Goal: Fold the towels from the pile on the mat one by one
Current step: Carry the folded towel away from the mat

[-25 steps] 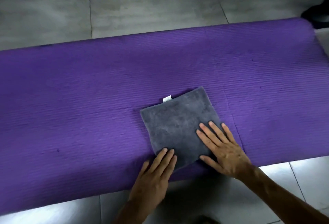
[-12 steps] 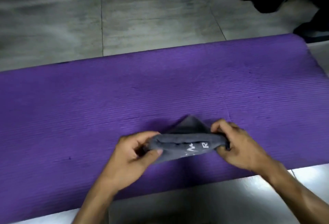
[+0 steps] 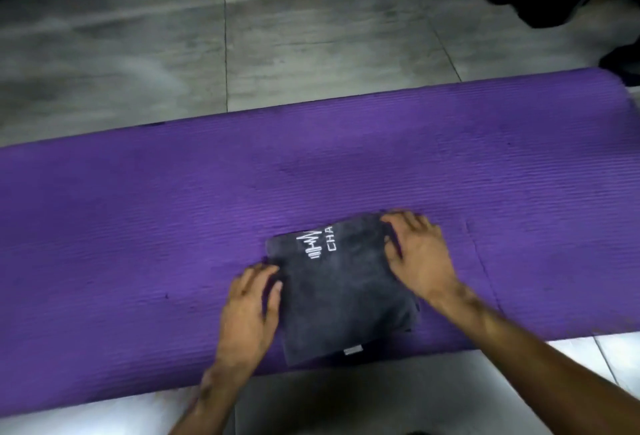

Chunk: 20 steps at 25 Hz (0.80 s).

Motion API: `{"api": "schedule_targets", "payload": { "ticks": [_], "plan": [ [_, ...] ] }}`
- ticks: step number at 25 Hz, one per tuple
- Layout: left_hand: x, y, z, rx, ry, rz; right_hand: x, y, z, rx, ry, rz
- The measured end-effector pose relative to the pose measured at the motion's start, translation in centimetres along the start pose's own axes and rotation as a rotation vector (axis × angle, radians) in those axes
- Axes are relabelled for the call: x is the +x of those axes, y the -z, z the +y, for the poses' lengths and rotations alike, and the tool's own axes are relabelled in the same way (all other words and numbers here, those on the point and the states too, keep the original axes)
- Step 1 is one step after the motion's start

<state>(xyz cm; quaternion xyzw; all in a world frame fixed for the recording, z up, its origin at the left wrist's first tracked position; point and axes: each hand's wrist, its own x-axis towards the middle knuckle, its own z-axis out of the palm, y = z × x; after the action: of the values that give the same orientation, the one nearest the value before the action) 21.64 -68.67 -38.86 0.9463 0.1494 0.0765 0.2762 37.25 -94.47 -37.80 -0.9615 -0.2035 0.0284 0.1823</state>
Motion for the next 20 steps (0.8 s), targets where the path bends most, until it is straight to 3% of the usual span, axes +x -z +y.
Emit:
{"api": "schedule_targets", "payload": {
  "ticks": [2,3,7,10,13,15,18,20],
  "plan": [
    [-3.8,-2.5,0.5,0.165,-0.217,-0.160,-3.4,-2.5,-2.0,-0.070,0.220,-0.094],
    [-5.4,-3.7,0.7,0.245,-0.240,-0.212,-5.0,-3.6,-2.2,-0.108,0.282,-0.148],
    [-7.7,-5.6,1.4,0.382,-0.096,-0.288,-6.6,-4.7,0.6,-0.307,0.137,-0.178],
    [-7.4,-5.2,2.5,0.333,-0.094,-0.317,-4.1,-4.1,-2.2,-0.284,0.122,-0.096],
    [-5.7,-3.1,3.1,0.095,0.065,-0.202,-0.1,-4.4,-7.5,-0.068,0.263,-0.131],
    [-3.8,-1.5,2.4,-0.011,0.184,-0.085,2.8,-5.2,-9.9,-0.027,0.294,-0.315],
    [0.1,1.1,-0.5,-0.036,0.178,-0.044,6.1,-6.1,-11.6,-0.141,0.258,-0.484],
    [3.8,2.9,-2.6,-0.050,0.186,-0.010,7.7,-5.2,-11.7,-0.079,0.258,-0.532]
  ]
}}
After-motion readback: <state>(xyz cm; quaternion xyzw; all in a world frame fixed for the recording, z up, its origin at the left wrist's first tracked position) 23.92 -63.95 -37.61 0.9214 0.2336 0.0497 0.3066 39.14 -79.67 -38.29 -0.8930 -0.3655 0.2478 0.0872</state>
